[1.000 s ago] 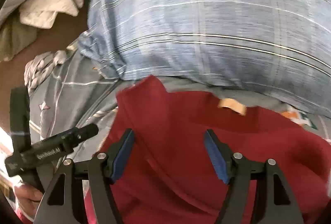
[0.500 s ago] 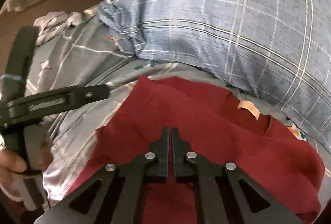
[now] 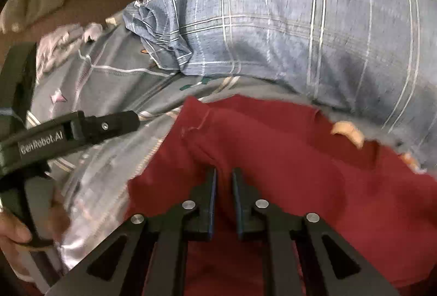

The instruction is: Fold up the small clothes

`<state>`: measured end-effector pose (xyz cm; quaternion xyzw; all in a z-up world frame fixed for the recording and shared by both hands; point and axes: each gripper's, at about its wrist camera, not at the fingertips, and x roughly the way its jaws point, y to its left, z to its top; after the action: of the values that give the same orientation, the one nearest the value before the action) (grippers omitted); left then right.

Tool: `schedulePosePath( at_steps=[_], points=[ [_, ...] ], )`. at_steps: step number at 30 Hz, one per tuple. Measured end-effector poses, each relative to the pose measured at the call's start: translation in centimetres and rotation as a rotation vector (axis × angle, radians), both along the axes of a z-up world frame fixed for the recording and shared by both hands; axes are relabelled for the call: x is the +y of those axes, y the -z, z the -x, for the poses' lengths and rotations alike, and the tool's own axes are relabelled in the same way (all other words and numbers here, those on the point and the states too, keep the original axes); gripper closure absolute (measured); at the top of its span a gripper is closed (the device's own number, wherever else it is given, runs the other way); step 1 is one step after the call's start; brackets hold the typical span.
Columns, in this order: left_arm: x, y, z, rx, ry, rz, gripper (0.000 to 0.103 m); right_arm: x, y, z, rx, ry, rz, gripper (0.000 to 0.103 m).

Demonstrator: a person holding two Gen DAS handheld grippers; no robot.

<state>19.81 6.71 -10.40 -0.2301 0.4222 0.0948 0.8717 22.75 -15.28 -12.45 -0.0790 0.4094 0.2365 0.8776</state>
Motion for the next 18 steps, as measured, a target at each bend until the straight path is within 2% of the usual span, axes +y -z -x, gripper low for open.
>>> schedulePosePath(
  at_steps=[2, 5, 7, 10, 11, 13, 15, 17, 18],
  points=[
    [0.0, 0.0, 0.0, 0.002, -0.001, -0.001, 0.011, 0.1, -0.2, 0.5, 0.028, -0.011, -0.041, 0.096],
    [0.2, -0.2, 0.1, -0.011, -0.018, 0.004, 0.011, 0.8, -1.1, 2.4, 0.002, -0.053, -0.049, 0.096],
    [-0.1, 0.0, 0.0, -0.006, -0.015, -0.004, 0.011, 1.4, -0.9, 3.4, 0.033, -0.09, -0.08, 0.095],
    [-1.2, 0.4, -0.2, 0.009, 0.019, -0.024, 0.011, 3.0, 0.3, 4.3, 0.027, -0.131, 0.043, 0.095],
    [-1.5, 0.4, -0.3, 0.013, 0.029, -0.031, 0.011, 2.6, 0.0, 4.6, 0.029, -0.126, 0.043, 0.093],
    [-2.4, 0.7, -0.6, 0.028, 0.065, -0.045, 0.011, 0.0, -1.9, 5.1, 0.041, -0.083, -0.026, 0.076],
    [-3.1, 0.8, -0.7, 0.035, 0.088, -0.055, 0.011, -4.3, -4.4, 6.3, -0.027, 0.019, -0.068, 0.036],
    [-3.6, 0.8, -0.8, 0.033, 0.096, -0.069, 0.011, -9.8, -6.3, 7.3, -0.115, 0.191, -0.058, 0.021],
    [-3.9, 0.8, -0.8, 0.035, 0.103, -0.074, 0.011, -11.8, -6.6, 7.4, -0.127, 0.263, -0.042, 0.015]
  ],
)
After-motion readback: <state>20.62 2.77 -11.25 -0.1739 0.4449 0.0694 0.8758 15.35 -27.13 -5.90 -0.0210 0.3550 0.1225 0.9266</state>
